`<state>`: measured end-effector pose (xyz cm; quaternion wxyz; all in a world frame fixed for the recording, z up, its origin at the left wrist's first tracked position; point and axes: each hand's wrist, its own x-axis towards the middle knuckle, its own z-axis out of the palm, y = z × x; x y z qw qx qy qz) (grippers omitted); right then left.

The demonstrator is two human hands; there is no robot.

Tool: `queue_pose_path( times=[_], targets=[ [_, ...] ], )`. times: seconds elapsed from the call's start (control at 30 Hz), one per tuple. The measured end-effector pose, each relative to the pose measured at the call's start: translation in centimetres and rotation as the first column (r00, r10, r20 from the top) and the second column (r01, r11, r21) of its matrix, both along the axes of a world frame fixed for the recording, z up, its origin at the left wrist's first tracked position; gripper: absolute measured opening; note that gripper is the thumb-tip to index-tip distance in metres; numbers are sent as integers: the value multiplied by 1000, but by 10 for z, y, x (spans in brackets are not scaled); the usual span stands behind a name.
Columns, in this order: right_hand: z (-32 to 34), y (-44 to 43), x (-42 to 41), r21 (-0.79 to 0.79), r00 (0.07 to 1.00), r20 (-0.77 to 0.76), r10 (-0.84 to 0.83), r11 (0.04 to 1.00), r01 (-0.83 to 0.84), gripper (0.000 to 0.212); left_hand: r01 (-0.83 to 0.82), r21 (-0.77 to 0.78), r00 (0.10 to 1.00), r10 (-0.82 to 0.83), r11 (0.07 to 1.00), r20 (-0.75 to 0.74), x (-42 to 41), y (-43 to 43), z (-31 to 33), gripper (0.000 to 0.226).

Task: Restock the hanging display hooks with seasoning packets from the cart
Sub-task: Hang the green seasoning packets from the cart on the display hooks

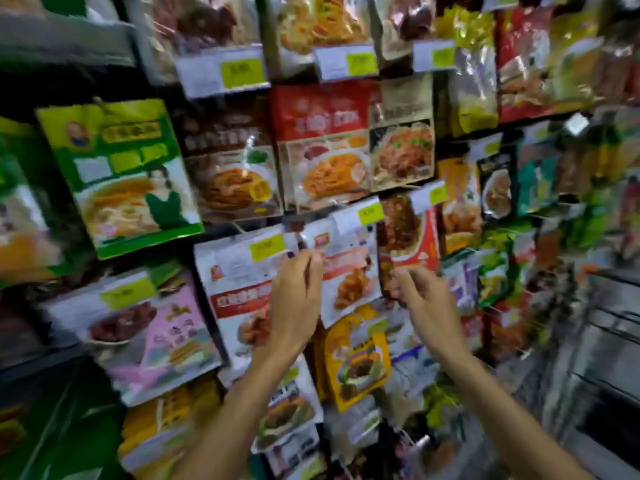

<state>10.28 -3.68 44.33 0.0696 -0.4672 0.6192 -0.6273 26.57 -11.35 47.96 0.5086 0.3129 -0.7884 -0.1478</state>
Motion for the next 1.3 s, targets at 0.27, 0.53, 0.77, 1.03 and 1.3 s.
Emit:
queue_pose_path(
  times=[0.27,0.53,0.77,1.03,1.3],
  targets=[
    [-192,161,-125,471,860,193,-473,813,342,20,275,589,908,-406,760,100,-165,85,-190,19],
    [-325,252,-174,764,518,209,-829,469,443,23,214,784,696,-654,583,296,-269,126,-334,19],
    [-440,242,-233,865,441,106,-891,302,402,27,172,780,521,-727,602,446,-360,109,-461,32],
    [-554,202,-310,888,429,164,-888,322,328,27,182,723,353,-731,666,585,-432,89,-578,30],
    [-604,165,-349,962,415,73,-907,174,211,59,230,627,117,-661,744,741,-450,81,-624,51]
  ],
)
